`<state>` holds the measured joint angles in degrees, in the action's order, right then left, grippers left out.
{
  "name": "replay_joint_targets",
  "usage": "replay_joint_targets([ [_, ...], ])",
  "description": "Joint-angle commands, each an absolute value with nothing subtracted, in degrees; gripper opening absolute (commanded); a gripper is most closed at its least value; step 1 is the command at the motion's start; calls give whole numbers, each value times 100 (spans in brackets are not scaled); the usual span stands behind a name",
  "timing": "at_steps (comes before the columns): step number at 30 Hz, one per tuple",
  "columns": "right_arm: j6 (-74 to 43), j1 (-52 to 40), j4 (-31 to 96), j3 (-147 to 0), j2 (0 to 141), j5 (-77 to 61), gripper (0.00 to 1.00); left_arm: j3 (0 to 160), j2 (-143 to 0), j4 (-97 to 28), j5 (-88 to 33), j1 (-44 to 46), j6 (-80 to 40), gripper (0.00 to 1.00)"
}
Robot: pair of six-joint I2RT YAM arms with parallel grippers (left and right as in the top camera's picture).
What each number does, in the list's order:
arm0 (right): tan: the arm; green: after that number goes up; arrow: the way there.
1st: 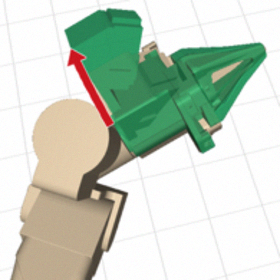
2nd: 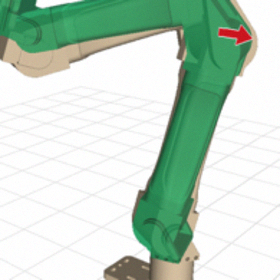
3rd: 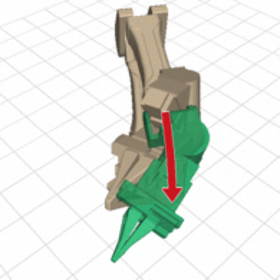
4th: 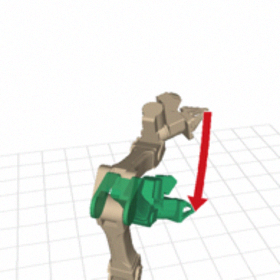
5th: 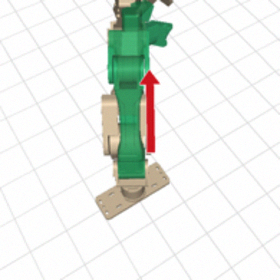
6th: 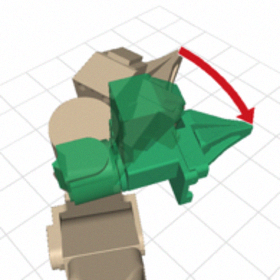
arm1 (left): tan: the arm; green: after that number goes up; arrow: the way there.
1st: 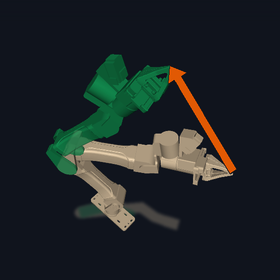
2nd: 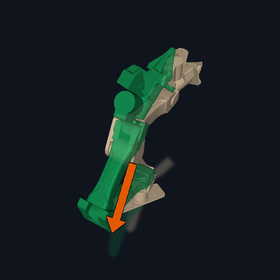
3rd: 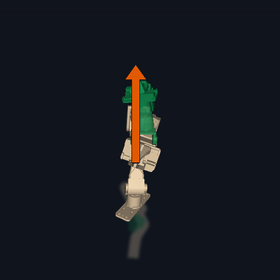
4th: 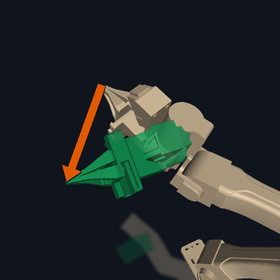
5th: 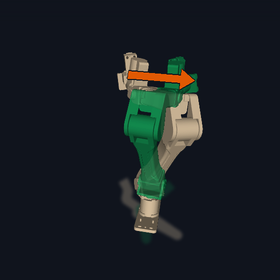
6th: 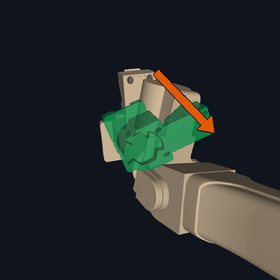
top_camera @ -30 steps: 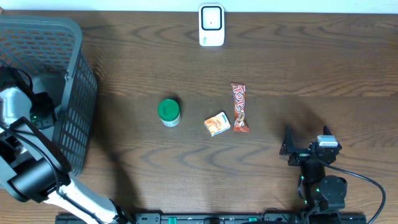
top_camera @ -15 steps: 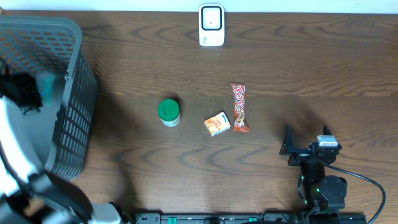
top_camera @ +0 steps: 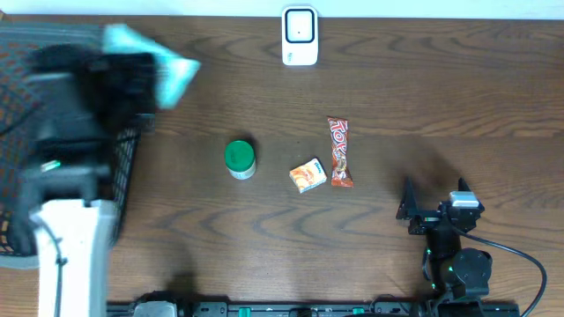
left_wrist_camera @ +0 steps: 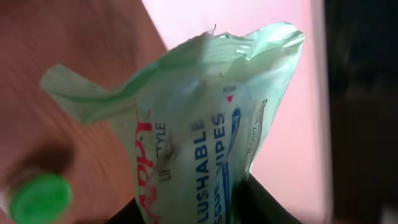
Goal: Scan the item barcode
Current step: 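Carry the wipes pack with the left gripper and lay it right of the candy bar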
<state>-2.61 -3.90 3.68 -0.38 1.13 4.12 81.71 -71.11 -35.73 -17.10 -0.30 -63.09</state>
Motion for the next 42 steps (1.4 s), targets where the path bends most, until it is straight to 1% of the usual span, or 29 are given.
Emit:
replay_joint_targets([
  [1, -336, -412, 390, -32, 115, 421, 99, 8272, -7585, -3527, -569, 1483, -6016, 35],
  [3, -336, -412, 390, -32, 115, 421, 99, 8272, -7953, -3522, -311, 2119, -6001, 35],
  [8, -336, -412, 390, -32, 115, 421, 99, 8272, -9065, -3197, -318, 3269, -6001, 34],
  [13, -336, -412, 390, -32, 115, 421, 99, 8272, -10149, -2576, -510, 4027, -5990, 34],
  [19, -336, -412, 390, -32, 115, 421, 99, 8272, -11153, -1758, -749, 4641, -5675, 35],
  [27, -336, -412, 390, -32, 115, 421, 99, 8272, -11845, -1653, -775, 4842, -5655, 35],
  [29, -336, -412, 390, -32, 115, 421, 99, 8272, -11880, -1612, -862, 4842, -5634, 35],
  [31, -336, -412, 390, -32, 115, 421, 99, 8274, -11883, -1592, -862, 4853, -5631, 39],
  [40, -336, -412, 390, -32, 115, 421, 99, 8274, -11883, -1186, -1308, 4869, -5356, 41],
  [42, -336, -412, 390, -32, 115, 421, 99, 8274, -11883, -1186, -1313, 4869, -5304, 54],
])
